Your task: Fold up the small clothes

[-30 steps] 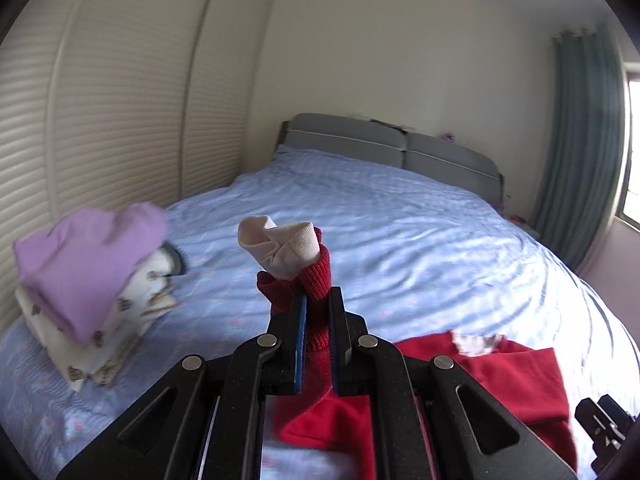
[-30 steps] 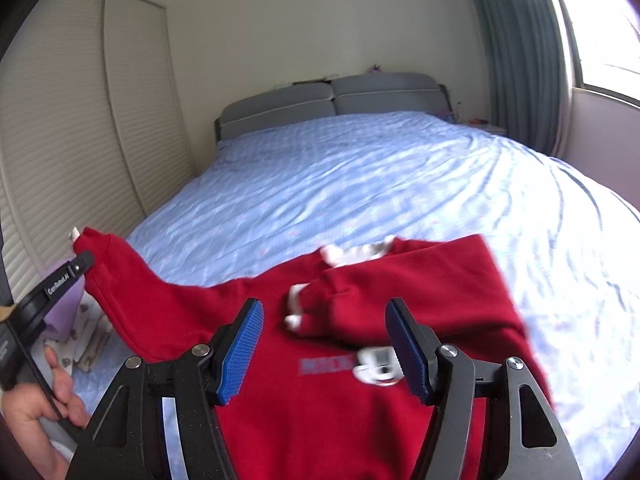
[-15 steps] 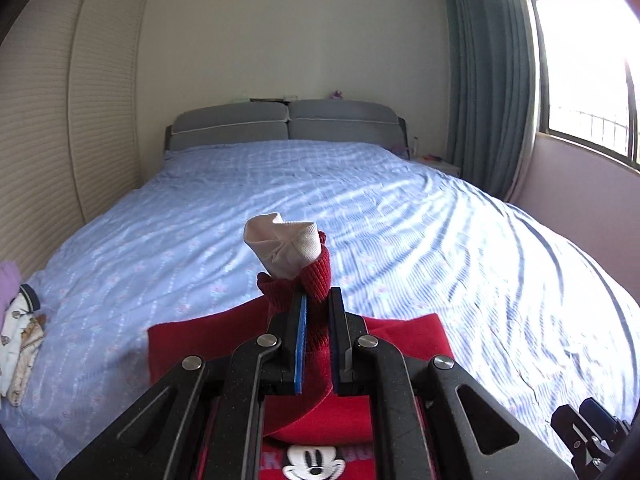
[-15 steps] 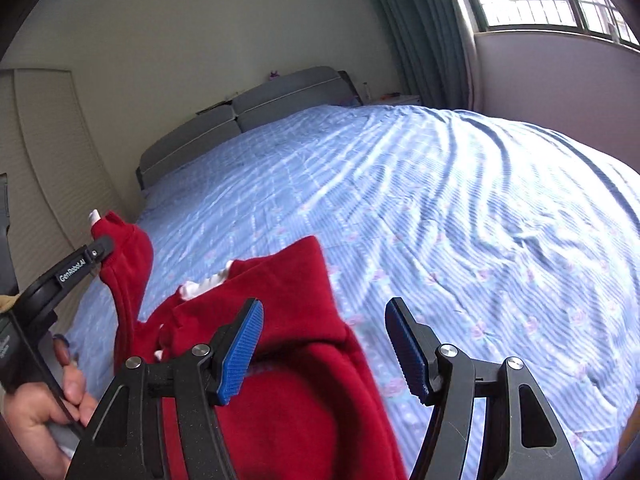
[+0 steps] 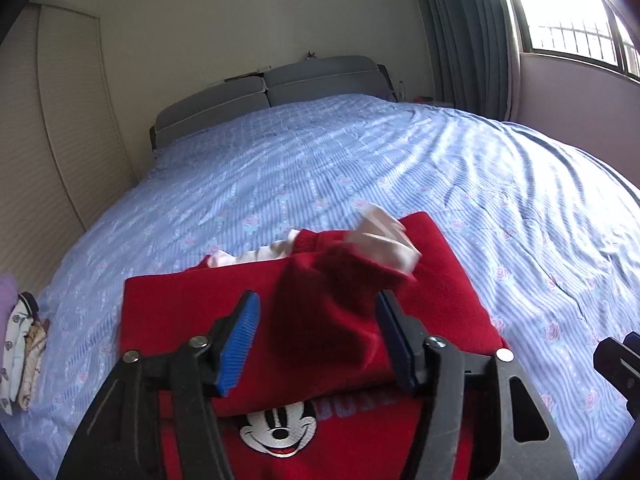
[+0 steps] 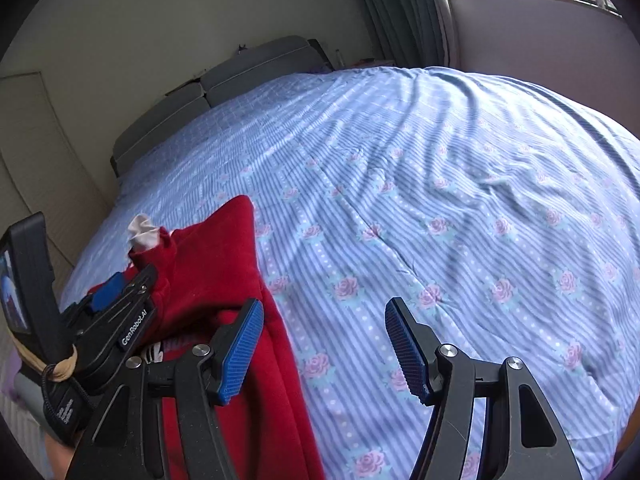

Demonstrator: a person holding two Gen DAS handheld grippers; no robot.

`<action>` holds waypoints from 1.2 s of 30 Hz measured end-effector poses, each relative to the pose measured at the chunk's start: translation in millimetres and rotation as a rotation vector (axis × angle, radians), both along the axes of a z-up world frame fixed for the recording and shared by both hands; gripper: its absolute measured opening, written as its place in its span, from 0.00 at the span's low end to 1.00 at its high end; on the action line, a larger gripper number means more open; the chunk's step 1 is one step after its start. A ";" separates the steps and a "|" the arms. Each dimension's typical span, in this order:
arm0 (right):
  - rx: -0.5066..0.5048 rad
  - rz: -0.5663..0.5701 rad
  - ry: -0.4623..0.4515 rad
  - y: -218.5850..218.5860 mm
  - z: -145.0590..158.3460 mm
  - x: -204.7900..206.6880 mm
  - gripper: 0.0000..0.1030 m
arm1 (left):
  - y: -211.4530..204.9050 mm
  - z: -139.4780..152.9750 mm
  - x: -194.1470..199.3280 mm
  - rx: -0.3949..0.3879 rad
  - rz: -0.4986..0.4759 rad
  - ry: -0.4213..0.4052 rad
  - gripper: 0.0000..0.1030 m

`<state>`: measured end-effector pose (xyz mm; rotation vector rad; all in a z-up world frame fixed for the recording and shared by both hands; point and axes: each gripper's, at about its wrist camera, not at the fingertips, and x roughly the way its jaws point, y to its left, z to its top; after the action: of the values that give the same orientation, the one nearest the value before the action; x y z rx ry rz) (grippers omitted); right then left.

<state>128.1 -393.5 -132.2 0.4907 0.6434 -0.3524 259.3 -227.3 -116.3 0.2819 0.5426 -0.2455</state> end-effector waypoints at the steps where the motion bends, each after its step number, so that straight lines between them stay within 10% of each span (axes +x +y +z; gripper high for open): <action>1: -0.005 0.007 -0.001 3.1 0.1 0.1 0.63 | 7.0 2.5 0.1 -0.006 0.008 -0.004 0.60; 18: -0.116 0.142 0.001 67.5 15.4 49.8 0.63 | 183.0 -44.0 6.9 -0.136 0.264 0.166 0.65; 36: -0.104 0.202 0.083 79.4 -8.9 125.1 0.63 | 202.5 -65.2 45.9 -0.165 0.241 0.360 0.65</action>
<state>253.2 -314.1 -141.1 0.3101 0.7443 -0.2141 305.1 -24.8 -181.4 0.0089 0.9001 -0.1053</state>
